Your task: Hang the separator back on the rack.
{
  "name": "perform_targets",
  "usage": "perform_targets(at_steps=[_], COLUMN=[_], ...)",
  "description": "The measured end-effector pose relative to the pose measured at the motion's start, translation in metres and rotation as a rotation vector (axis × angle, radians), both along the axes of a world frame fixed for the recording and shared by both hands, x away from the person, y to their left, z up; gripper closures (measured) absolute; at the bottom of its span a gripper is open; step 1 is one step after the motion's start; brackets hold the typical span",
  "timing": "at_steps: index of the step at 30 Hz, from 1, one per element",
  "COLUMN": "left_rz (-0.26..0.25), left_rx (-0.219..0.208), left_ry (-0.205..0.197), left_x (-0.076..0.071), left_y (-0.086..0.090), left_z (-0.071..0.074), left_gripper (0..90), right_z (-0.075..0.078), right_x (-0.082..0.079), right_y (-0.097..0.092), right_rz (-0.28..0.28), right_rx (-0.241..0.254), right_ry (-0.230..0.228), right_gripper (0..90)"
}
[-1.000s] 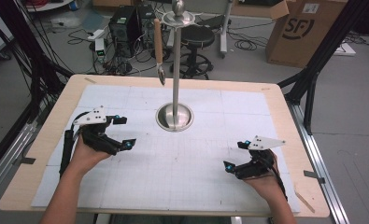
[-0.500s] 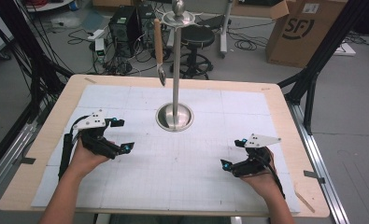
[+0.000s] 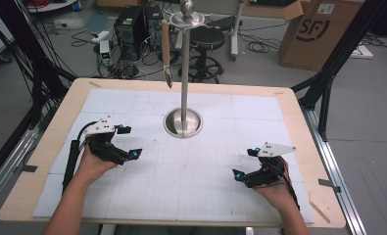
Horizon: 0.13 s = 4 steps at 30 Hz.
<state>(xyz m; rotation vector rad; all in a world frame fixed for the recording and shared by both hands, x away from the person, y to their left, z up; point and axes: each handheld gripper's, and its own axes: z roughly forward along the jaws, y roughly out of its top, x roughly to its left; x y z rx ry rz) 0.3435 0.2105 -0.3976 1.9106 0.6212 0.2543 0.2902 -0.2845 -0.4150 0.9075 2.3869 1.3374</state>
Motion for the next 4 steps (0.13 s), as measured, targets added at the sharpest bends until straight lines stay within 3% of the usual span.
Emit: perform_targets(at_steps=[4], left_rz=[0.013], left_rx=[0.032], left_ry=[0.032], left_x=[0.0037], left_y=[-0.0016], left_z=[-0.0052], left_gripper=[1.7], right_z=[-0.0009], right_x=[-0.0002], right_y=[0.0004], right_rz=[0.002], right_rx=[-0.01], right_ry=[0.0], right_gripper=[2.1])
